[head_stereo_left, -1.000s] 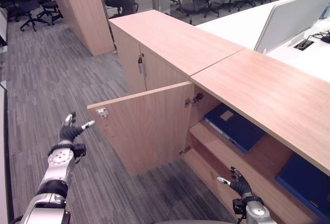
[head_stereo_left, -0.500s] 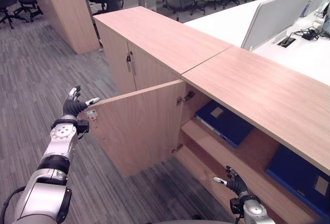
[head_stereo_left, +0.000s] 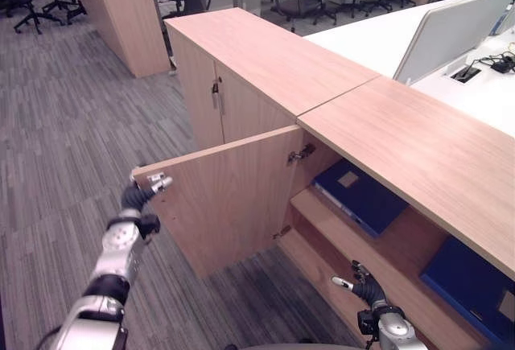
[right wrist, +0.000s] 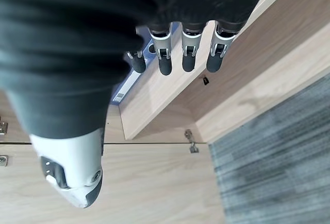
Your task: Put the empty folder in the office cabinet
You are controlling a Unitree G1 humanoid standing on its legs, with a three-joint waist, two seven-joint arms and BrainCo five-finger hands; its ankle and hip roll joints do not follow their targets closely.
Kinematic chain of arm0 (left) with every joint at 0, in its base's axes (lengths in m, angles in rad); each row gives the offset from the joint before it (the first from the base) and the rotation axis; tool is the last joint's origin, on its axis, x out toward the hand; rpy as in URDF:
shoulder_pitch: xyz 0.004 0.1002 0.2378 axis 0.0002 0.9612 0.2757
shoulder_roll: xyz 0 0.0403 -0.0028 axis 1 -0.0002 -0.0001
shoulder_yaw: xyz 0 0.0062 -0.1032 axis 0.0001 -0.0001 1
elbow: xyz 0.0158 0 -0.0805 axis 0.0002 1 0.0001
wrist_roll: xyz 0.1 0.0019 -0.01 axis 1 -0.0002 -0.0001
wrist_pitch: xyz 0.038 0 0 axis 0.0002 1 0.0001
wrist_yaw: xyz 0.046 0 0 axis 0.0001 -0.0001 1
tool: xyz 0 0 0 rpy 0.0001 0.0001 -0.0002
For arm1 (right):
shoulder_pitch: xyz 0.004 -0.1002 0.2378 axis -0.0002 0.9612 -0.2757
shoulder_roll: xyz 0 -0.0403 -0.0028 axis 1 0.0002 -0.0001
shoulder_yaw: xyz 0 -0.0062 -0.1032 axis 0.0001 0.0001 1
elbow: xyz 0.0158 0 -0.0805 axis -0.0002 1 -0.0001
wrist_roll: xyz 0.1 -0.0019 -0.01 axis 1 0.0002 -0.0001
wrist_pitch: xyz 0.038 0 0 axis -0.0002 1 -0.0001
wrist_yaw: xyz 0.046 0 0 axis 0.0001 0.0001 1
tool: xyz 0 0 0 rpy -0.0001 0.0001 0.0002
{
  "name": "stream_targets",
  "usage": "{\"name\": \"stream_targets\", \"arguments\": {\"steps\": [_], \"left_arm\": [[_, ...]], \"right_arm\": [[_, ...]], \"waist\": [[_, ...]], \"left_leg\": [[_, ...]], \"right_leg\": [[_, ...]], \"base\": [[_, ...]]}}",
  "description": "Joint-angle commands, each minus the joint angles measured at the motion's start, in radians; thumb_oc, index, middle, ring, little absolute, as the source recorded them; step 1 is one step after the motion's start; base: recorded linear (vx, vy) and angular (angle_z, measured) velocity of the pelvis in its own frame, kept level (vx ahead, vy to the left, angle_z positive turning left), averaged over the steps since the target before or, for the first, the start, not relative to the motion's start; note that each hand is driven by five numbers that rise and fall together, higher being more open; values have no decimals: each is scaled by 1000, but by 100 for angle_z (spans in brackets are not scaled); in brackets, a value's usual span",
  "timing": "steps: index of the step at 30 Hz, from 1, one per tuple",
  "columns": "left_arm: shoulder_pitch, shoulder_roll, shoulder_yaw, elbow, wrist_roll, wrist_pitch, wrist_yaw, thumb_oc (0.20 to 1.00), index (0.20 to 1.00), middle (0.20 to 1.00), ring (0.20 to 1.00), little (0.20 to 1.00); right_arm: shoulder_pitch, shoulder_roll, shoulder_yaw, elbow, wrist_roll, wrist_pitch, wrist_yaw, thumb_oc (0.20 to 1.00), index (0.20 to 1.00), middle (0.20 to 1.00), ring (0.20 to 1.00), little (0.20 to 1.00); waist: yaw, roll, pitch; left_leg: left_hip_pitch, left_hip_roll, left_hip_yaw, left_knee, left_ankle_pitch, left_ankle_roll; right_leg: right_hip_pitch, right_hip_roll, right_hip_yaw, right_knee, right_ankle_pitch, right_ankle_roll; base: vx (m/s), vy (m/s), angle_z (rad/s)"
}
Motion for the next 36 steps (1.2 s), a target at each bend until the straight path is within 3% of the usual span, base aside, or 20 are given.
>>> {"name": "stream_targets", "arguments": {"steps": [1, 11, 18, 24, 27, 29, 30, 31, 33, 36], "left_arm": [[-89, -64, -39, -44, -10, -38, -65, 1000, 1000, 1000, 1000, 1000], [100, -123, -56, -246, -27, -20, -135, 1000, 1000, 1000, 1000, 1000], [212, -86, -129, -444, -27, 15, -253, 1000, 1000, 1000, 1000, 1000], [238, -29, -220, -582, -37, 54, -350, 1000, 1000, 1000, 1000, 1000], [256, 33, -260, -654, -71, 75, -404, 1000, 1000, 1000, 1000, 1000], [258, 57, -266, -675, -72, 78, -415, 1000, 1000, 1000, 1000, 1000], [269, 66, -264, -687, -73, 81, -410, 1000, 1000, 1000, 1000, 1000], [272, 69, -261, -688, -77, 84, -408, 1000, 1000, 1000, 1000, 1000], [282, 71, -252, -690, -61, 81, -395, 1000, 1000, 1000, 1000, 1000], [310, 53, -236, -698, -61, 82, -377, 1000, 1000, 1000, 1000, 1000]], "right_arm": [[-71, -3, -19, 7, -17, -23, -2, 1000, 1000, 1000, 1000, 1000], [-64, 4, -59, 0, -31, -16, -7, 1000, 1000, 1000, 1000, 1000], [-60, 5, -83, -8, -40, -16, -4, 1000, 1000, 1000, 1000, 1000], [-63, 10, -93, 6, -32, -12, -4, 1000, 1000, 1000, 1000, 1000], [-114, -8, -94, 28, -20, -5, -9, 1000, 1000, 1000, 1000, 1000], [-155, -9, -86, 55, -11, -1, -13, 1000, 1000, 1000, 1000, 1000], [-185, -7, -73, 82, -5, -3, -19, 1000, 1000, 1000, 1000, 1000], [-201, -7, -64, 95, 0, -4, -20, 1000, 1000, 1000, 1000, 1000], [-209, -3, -50, 110, 1, -3, -14, 1000, 1000, 1000, 1000, 1000], [-205, -11, -48, 110, 1, -2, -17, 1000, 1000, 1000, 1000, 1000]], "waist": [[1, 15, 18], [40, 15, 24], [54, 27, 31], [41, 45, 46], [40, 75, 79], [57, 94, 83], [70, 105, 76], [72, 108, 75], [73, 108, 74], [71, 106, 63]], "left_leg": [[44, 8, -13, 12, -84, -15], [32, 2, -45, 18, -81, -6], [23, -4, -60, 21, -80, -1], [17, -12, -44, 20, -80, 5], [-1, -8, 16, 20, -70, 8], [-15, 6, 68, 23, -64, 9], [-22, 14, 119, 28, -60, 16], [-23, 18, 151, 34, -56, 20], [-15, 22, 198, 38, -57, 26], [-12, 29, 252, 48, -58, 20]], "right_leg": [[-20, -63, -32, 133, -25, 104], [-16, -70, -54, 148, -29, 99], [-20, -80, -65, 159, -26, 101], [-52, -100, -62, 185, 2, 116], [-119, -129, -85, 242, 52, 130], [-133, -162, -188, 292, 42, 124], [-122, -173, -295, 347, 8, 107], [-117, -164, -323, 385, -15, 101], [-121, -153, -329, 437, -35, 105], [-93, -151, -349, 367, -57, 93]], "base": [[-3, 27, 5], [-13, 15, 7], [-20, 12, 10], [-53, 4, 0], [-175, -5, -24], [-182, 34, -103], [-162, 43, -102], [-132, 22, -84], [-45, -40, -107], [-14, -133, -98]]}}
